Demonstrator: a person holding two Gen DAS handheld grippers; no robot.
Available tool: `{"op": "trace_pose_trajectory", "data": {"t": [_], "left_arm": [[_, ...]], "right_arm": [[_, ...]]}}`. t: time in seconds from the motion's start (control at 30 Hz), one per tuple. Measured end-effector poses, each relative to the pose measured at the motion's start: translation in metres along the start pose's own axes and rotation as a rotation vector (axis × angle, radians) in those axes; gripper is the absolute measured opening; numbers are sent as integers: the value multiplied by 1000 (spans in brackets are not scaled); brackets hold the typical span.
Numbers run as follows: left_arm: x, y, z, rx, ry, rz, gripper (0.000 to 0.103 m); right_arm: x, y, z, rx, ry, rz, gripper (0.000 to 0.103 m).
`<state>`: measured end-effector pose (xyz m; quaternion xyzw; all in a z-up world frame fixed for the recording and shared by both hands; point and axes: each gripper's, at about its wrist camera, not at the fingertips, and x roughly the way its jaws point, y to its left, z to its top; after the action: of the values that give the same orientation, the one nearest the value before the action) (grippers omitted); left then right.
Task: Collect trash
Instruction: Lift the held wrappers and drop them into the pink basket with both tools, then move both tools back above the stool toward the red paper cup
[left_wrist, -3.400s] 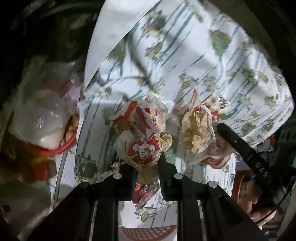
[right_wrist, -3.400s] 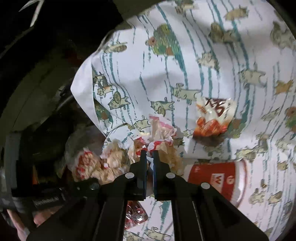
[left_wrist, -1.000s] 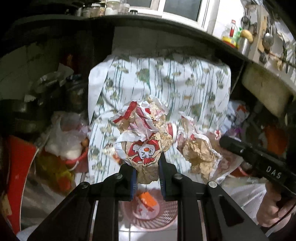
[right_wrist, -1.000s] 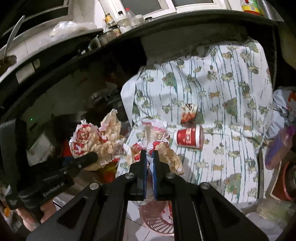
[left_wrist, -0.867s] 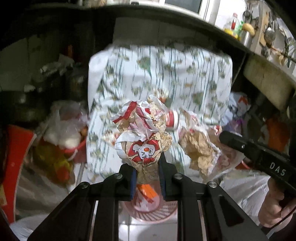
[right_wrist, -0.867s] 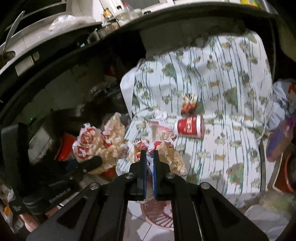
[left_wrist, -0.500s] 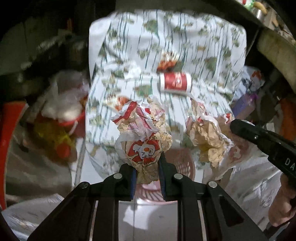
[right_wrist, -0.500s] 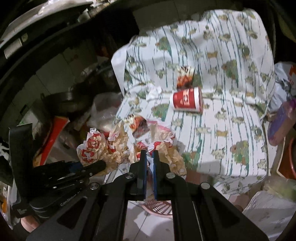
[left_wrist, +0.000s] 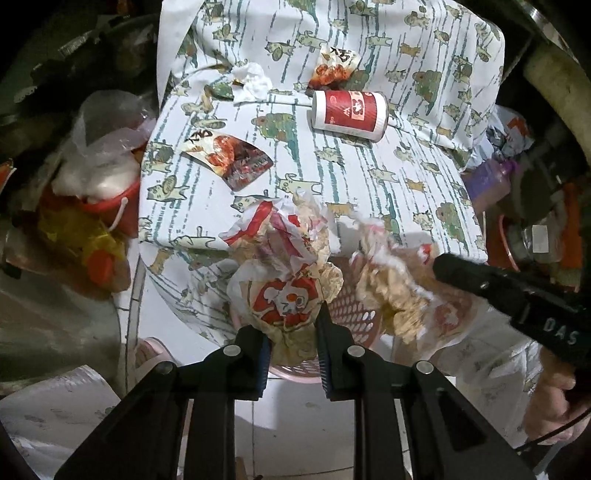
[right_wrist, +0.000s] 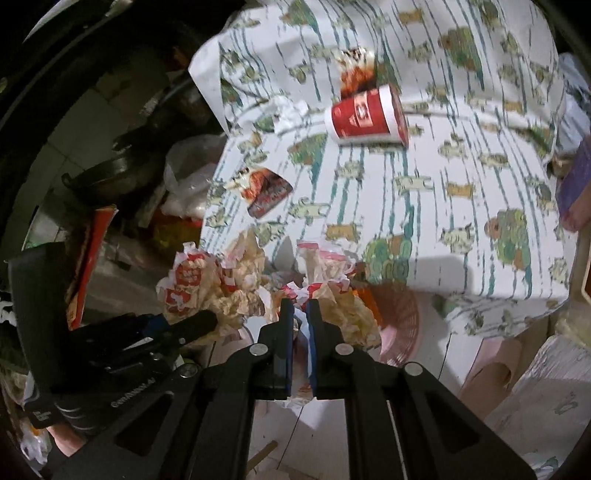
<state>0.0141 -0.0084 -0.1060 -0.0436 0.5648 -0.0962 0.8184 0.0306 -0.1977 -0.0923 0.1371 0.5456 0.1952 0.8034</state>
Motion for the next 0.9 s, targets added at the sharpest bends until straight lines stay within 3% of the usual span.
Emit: {"op": "trace_pose_trajectory", "data": {"t": [0.07,0.13,0.2,0.27,0.37,0.53,0.77,0.9], "left_arm": [[2,-1,1,0,8,-14,23],[3,-2,2,4,11,-13,33],[3,0,3,-8,0,-3,54],[0,2,6,-13,-14,5,55],[-5,7,9,-27,-39,16,56],[-23,12,14,-28,-131,79,63],[-45,4,17,53,-269,212,69],[-50,5,16,43,-284,197,69]], "right_arm": [[5,-2,0,10,17,2,8],[7,-4,-1,11,26,0,9],[8,-5,1,16,25,-6,13],[6,-8,3,27,14,-8,23],[3,-11,6,42,-3,-13,30],[-12,-8,12,13,-90,-69,33],[-33,10,13,-84,-210,-106,43],[-40,14,13,-102,-252,-122,48]]}}
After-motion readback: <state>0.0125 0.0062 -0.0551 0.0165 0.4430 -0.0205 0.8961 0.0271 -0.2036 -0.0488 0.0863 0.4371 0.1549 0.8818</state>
